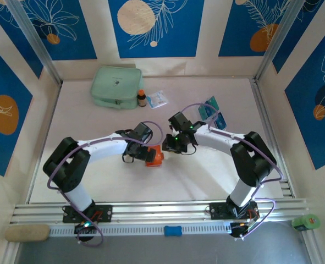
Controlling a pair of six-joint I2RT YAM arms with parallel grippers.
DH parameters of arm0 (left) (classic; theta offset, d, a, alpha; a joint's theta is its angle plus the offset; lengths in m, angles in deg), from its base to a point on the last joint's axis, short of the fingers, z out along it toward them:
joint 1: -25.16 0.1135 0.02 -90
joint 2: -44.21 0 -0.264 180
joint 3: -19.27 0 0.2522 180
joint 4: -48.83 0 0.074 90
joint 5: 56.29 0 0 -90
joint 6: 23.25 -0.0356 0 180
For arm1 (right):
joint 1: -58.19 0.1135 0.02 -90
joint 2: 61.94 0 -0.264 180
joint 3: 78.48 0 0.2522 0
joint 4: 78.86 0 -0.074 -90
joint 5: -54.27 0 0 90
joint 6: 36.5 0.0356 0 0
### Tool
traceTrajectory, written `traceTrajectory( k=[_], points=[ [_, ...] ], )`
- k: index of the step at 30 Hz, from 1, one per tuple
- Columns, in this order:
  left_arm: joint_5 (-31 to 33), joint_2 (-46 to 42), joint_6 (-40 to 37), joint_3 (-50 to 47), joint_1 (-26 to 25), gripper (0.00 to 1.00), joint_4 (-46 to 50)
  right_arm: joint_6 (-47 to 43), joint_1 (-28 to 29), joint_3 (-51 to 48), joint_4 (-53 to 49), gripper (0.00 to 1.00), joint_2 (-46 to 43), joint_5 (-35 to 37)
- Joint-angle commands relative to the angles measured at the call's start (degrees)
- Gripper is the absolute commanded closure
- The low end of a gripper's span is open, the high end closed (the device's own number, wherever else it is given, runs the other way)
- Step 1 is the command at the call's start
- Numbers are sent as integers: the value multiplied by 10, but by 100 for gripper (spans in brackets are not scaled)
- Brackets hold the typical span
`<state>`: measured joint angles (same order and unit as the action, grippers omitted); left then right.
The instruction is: Put the credit cards into the card holder
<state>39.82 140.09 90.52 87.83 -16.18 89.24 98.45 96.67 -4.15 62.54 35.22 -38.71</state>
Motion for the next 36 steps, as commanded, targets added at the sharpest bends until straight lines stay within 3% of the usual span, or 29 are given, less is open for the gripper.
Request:
traceTrajectory(
  k=[1,8,14,19,36],
  points=[
    [26,11,-13,-7,-4,0,30,-12,11,23,-24,72,18,-6],
    [20,5,-13,-20,-5,0,19,-18,16,41,-36,74,45,0],
    [17,-1,-14,-26,-5,0,13,-20,14,40,-38,91,51,6],
    [16,-2,-14,-29,-6,0,10,-20,12,38,-37,100,51,6],
    [9,-3,-15,-35,-7,0,-2,16,10,24,44,100,61,-76]
  ],
)
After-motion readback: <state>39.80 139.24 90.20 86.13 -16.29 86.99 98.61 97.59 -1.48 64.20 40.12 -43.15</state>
